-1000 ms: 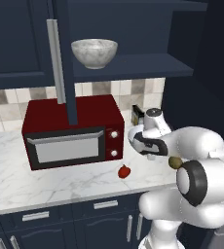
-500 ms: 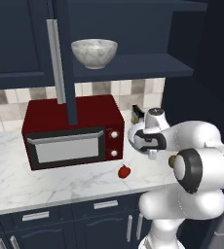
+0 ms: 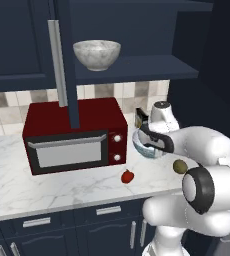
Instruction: Pick both bowls and place them on the counter. Then place the bell pepper in one bowl and place the potato in the other bowl.
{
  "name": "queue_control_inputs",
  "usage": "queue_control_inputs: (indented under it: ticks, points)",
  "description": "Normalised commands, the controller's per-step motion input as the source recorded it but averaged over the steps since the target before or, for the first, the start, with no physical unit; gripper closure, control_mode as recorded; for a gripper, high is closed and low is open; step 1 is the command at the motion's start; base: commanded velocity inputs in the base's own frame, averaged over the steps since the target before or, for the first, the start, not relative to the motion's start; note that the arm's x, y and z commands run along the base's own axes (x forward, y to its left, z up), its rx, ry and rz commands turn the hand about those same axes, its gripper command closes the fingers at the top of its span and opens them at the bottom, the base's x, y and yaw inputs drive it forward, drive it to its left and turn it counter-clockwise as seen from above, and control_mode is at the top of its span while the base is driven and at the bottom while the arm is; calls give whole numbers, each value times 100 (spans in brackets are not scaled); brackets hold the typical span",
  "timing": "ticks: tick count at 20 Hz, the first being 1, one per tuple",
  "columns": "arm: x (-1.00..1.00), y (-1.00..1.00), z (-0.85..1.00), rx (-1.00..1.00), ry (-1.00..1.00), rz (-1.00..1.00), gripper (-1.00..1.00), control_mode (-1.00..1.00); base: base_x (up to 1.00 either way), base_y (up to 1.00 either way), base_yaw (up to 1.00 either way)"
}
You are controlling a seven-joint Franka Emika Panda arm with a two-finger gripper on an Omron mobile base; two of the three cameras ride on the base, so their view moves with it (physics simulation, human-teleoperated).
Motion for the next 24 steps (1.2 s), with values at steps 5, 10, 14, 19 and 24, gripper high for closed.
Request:
queue_control_inputs:
  ticks: [5,10,14,19,24]
  points:
    - [-35,41,82,1,-5,-19,-100,-100,0,0,0]
    - [-51,59,62,8,-8,-30,-100,-100,0,0,0]
    - [-65,38,35,19,-7,-42,-100,-100,0,0,0]
    - [-77,-2,8,23,-23,-30,-100,-100,0,0,0]
    - [-20,1,42,23,-26,-24,-100,-100,0,0,0]
